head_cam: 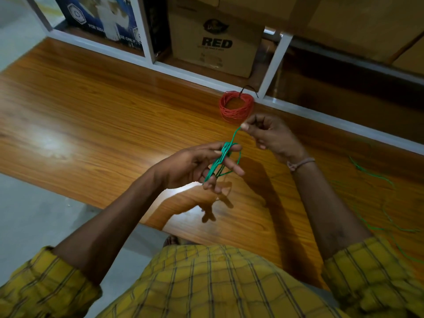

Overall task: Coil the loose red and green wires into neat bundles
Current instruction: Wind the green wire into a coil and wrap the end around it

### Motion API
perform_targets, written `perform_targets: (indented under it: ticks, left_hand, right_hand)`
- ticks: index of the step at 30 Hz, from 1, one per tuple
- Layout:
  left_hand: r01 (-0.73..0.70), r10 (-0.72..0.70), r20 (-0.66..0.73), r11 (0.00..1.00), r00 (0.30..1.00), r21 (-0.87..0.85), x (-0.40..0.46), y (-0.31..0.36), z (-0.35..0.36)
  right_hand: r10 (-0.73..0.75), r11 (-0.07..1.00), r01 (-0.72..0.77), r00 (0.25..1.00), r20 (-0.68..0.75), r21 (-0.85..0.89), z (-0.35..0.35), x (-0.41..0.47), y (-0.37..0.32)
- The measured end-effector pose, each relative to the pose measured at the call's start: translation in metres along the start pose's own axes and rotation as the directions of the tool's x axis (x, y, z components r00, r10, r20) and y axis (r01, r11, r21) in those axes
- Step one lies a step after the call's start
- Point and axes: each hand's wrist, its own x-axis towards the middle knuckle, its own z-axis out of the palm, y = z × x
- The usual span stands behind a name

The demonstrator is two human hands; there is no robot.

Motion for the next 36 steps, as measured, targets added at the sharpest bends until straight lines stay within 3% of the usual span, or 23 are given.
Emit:
perform_targets:
  ticks: [5, 11, 17, 23, 26, 29, 31, 36]
  left_hand:
    - [-0.086, 0.092, 0.012, 0.964, 0.996, -0.252, 0.002, 0.006, -0.009]
    - [-0.192, 0.204, -0.003, 0.918, 0.979, -0.347, 0.013, 0.006, -0.023]
    - [-0.272, 0.217, -0.181, 0.880, 0.959, -0.388, 0.028, -0.001, -0.041]
    - [-0.237, 0.153, -0.356, 0.950, 0.922, -0.205, 0.042, -0.007, -0.049]
    - [-0.084, 0.110, -0.355, 0.993, 0.928, 0.087, 0.038, -0.005, -0.047]
    - [0.063, 0.057, -0.288, 0.918, 0.956, 0.391, 0.033, -0.007, -0.039]
    - [0.119, -0.014, -0.256, 0.910, 0.966, 0.397, 0.032, -0.005, -0.035]
    - [0.127, -0.077, -0.161, 0.936, 0.984, 0.327, 0.018, -0.009, -0.021]
  right_hand:
    - [0.050, 0.996, -0.054, 0.997, -0.060, -0.070, 0.022, -0.012, 0.031]
    - [0.100, 0.993, -0.094, 0.992, 0.072, -0.076, 0.055, -0.052, 0.037]
    - [0.222, 0.964, -0.177, 0.948, 0.228, -0.200, 0.063, -0.069, 0.019]
    - [0.310, 0.910, -0.165, 0.880, 0.360, -0.380, 0.055, -0.064, -0.001]
    - [0.322, 0.898, -0.155, 0.869, 0.376, -0.412, 0.040, -0.058, -0.014]
    - [0.272, 0.920, -0.108, 0.869, 0.414, -0.378, 0.021, -0.048, -0.034]
    - [0.196, 0.939, -0.055, 0.896, 0.398, -0.338, 0.009, -0.038, -0.045]
    - [0.004, 0.986, 0.029, 0.981, 0.192, -0.167, -0.013, -0.015, -0.047]
